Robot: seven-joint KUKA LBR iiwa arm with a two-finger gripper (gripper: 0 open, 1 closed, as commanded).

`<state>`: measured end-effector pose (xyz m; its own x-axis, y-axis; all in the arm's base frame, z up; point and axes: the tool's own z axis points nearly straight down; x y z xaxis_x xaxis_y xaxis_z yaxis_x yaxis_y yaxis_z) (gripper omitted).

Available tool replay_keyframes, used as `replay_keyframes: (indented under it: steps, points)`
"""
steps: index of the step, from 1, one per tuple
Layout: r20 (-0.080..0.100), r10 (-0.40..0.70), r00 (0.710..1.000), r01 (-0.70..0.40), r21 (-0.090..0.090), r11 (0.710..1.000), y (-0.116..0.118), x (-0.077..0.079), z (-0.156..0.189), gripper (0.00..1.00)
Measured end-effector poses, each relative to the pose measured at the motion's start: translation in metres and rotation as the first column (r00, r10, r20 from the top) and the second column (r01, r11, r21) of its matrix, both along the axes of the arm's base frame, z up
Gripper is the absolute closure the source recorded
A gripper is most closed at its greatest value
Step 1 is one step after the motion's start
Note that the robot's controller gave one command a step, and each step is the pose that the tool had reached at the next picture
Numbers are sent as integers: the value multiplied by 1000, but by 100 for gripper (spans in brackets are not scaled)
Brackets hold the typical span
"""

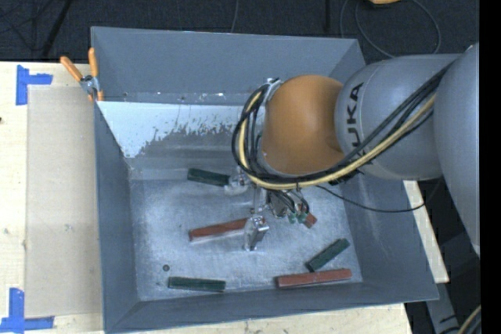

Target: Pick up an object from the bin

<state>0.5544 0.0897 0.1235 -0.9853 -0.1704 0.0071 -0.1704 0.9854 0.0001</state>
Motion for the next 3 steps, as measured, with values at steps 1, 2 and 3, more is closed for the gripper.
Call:
replay_keyframes:
  steps: [1, 2, 3]
  points:
    - [7, 42, 999, -42, 1, 999, 21, 3, 15, 0]
    - [10, -105, 994, 105, 2, 994, 24, 6, -37, 0]
    - [28, 148, 989, -148, 3, 989, 28, 16, -48, 100]
